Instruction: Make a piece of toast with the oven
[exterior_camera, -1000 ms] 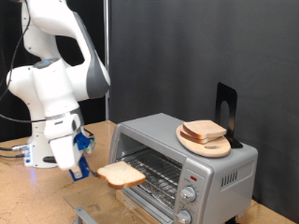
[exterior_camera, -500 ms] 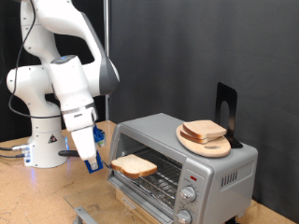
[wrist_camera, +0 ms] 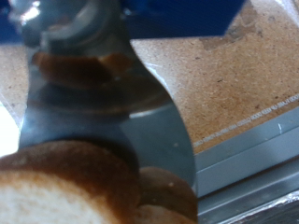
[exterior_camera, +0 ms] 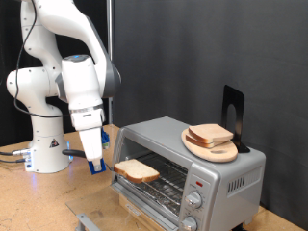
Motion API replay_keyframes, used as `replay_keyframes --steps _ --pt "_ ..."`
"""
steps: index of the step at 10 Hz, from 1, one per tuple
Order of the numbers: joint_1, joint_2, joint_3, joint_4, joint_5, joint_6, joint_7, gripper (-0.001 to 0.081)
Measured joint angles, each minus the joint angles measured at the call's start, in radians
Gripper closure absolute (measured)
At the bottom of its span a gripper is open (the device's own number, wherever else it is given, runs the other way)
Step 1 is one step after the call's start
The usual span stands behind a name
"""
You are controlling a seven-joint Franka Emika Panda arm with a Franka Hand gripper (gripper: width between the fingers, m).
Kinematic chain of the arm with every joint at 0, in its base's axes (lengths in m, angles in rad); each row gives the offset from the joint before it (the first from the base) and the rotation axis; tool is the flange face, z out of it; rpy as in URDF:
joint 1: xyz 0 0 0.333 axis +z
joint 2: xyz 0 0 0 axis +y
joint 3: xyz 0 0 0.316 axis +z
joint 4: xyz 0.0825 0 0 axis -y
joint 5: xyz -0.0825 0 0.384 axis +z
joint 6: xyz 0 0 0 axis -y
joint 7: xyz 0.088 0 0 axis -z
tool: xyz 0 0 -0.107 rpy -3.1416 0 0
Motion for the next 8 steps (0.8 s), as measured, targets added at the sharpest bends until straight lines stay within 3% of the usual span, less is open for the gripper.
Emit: replay_keyframes --steps 3,8 --pt "-0.001 0.0 0.016 0.008 -0.028 -0.008 0.037 0.0318" --pt "0.004 0.028 0.015 0.041 -0.043 0.034 -0.088 0.0318"
